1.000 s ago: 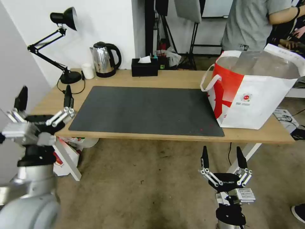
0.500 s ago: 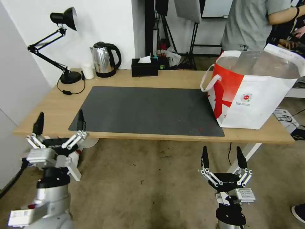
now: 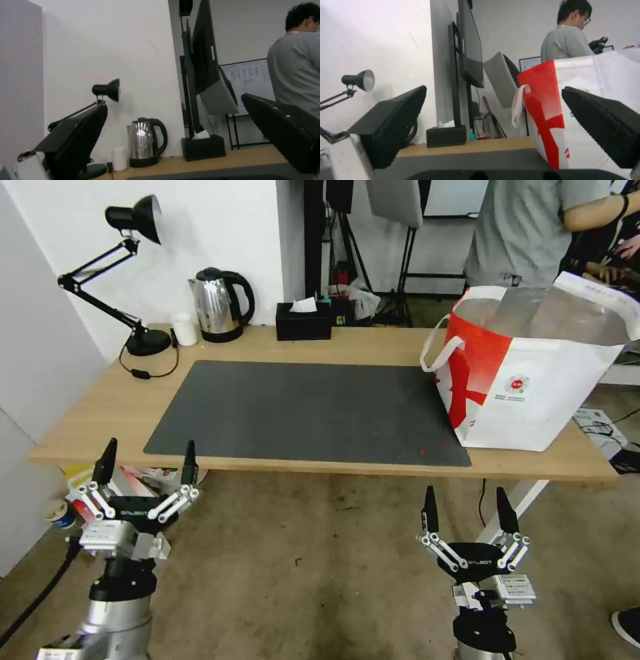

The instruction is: Pick up the trash from the table and place it into the takeout bag.

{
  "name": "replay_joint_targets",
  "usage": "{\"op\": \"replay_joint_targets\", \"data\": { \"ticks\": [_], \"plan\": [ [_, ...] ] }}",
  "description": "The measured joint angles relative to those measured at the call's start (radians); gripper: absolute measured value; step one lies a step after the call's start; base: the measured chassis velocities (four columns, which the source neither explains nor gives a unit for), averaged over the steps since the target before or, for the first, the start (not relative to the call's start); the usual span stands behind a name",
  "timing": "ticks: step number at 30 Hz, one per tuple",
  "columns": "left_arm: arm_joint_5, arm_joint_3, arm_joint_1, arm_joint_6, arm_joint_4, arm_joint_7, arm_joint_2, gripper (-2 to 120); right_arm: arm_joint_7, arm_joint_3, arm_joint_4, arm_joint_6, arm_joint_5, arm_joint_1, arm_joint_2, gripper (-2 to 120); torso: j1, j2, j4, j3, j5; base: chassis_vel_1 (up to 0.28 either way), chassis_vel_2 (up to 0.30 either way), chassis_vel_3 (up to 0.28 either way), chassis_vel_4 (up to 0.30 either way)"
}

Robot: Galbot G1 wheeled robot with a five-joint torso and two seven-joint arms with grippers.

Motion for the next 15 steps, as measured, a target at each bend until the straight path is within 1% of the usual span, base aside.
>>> {"op": "replay_joint_targets", "data": {
  "ticks": [7,15],
  "plan": [
    [0.032,0.021,0.025,-0.044,0.033,0.004,0.005,100,0.0,0.0,0.0,0.0,0.0,0.0,0.0,100,0.0,0.0,0.0,0.0,0.0,0.0,0.0,0.0,0.0],
    [0.04,0.033,0.028,-0.053,0.042,0.004,0.002,100,0.0,0.0,0.0,0.0,0.0,0.0,0.0,100,0.0,0.0,-0.0001,0.0,0.0,0.0,0.0,0.0,0.0]
  ]
}}
